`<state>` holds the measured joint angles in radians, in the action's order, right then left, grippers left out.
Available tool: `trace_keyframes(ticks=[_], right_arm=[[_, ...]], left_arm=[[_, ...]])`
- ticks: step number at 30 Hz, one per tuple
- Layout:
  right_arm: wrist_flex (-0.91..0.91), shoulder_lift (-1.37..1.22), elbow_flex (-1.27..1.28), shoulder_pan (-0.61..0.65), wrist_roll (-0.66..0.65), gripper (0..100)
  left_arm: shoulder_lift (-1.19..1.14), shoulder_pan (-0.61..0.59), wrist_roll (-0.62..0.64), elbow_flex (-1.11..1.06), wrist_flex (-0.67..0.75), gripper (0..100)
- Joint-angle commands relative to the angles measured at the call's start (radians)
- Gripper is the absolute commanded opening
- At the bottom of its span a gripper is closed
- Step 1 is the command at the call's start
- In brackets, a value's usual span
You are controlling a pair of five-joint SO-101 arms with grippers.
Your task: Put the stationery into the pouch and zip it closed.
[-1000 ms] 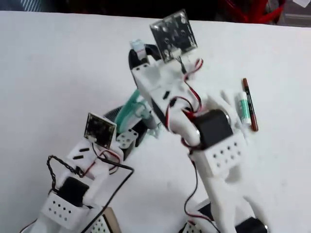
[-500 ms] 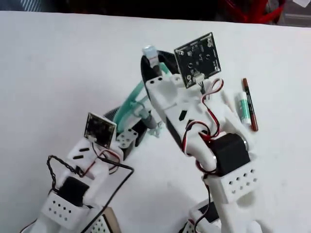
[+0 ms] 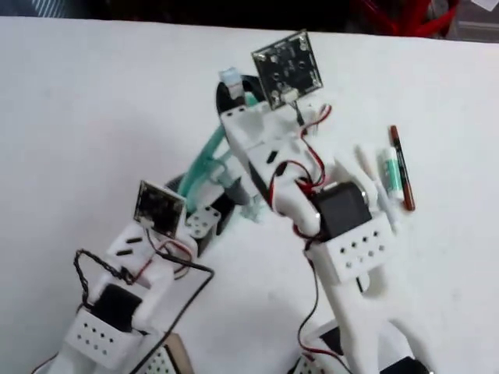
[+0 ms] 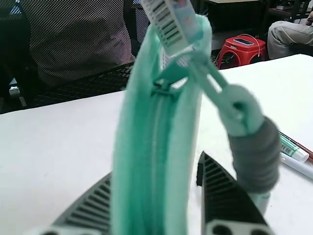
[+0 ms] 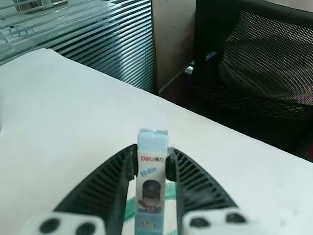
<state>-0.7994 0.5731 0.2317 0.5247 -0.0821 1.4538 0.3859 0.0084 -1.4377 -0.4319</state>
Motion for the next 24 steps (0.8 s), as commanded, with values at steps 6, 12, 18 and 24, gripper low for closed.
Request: trace_keyframes(ticks=[6,12,18,24], right_arm=[[-0.082,0.104,0.094,0.001,-0.011,1.8],[-0.211,0.2,0.101,0.002,-0.051,13.4],[-0.257,0.242,0.101,0.002,-0.066,25.5],[-0.259,0.289,0.025,-0.03,-0.066,22.3]], left_arm=[[0.016,-0.007,0.011,0.032,0.008,19],[0.016,-0.007,0.011,0.032,0.008,19],[0.016,-0.007,0.011,0.031,0.008,19],[0.016,-0.007,0.011,0.031,0.008,19]])
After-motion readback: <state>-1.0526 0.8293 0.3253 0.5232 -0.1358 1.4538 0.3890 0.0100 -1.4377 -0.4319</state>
